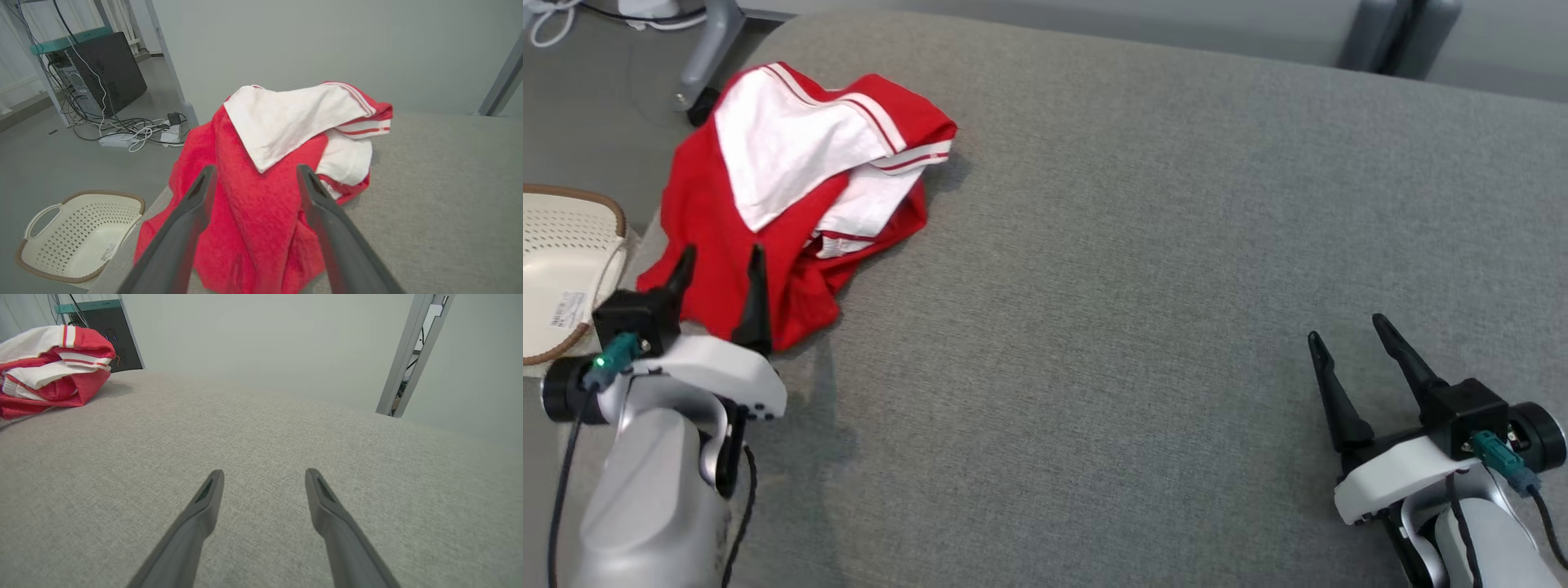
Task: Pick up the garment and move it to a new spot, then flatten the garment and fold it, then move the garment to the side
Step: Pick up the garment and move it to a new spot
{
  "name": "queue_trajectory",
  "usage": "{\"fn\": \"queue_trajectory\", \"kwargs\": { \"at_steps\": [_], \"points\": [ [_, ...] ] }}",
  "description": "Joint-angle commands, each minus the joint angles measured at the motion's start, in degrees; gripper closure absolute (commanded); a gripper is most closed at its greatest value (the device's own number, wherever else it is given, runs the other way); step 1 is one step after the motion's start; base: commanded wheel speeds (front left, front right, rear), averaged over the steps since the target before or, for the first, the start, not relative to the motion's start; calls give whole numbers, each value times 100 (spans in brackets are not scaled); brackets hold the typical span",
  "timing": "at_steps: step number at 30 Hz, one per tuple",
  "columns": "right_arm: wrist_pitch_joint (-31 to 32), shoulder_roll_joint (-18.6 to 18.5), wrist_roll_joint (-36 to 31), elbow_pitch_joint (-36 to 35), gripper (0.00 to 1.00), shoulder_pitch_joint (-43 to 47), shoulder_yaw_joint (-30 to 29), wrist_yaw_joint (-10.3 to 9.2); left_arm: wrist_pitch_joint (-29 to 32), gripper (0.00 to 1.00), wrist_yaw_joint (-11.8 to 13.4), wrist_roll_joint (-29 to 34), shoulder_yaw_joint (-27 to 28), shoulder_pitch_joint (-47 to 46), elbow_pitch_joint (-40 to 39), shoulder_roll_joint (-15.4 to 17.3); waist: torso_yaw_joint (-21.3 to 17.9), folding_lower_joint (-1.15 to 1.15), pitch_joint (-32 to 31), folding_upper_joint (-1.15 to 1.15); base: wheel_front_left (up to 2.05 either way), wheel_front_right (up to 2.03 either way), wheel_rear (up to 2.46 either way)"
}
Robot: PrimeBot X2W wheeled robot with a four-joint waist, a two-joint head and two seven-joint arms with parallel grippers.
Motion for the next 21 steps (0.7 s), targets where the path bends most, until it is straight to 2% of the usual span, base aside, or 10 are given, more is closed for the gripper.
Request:
{"fn": "queue_trajectory", "kwargs": {
  "at_steps": [1,9,15,16,17,21],
  "points": [
    [-30,-75,30,-69,0,-145,5,0,-4,0,-34,67,-15,-378,194,125,-413,0,468,0,0,0,0],
    [-29,-98,86,-81,0,-313,-17,0,38,0,-38,258,-142,-1553,1340,580,-817,0,993,0,0,0,0],
    [-8,-16,110,-10,0,-352,-77,-1,282,0,455,367,-139,-2142,2289,832,-1092,0,1174,0,0,0,0],
    [-3,0,124,0,0,-356,-74,-1,292,32,471,338,-127,-2191,2389,854,-1123,0,1166,0,0,0,0],
    [-2,20,139,8,0,-364,-75,-1,299,100,484,327,-125,-2236,2485,889,-1149,0,1155,0,0,0,0],
    [-2,109,169,44,0,-334,-94,-1,239,100,410,221,-85,-2400,2703,909,-1213,0,1004,0,0,0,0]
  ]
}}
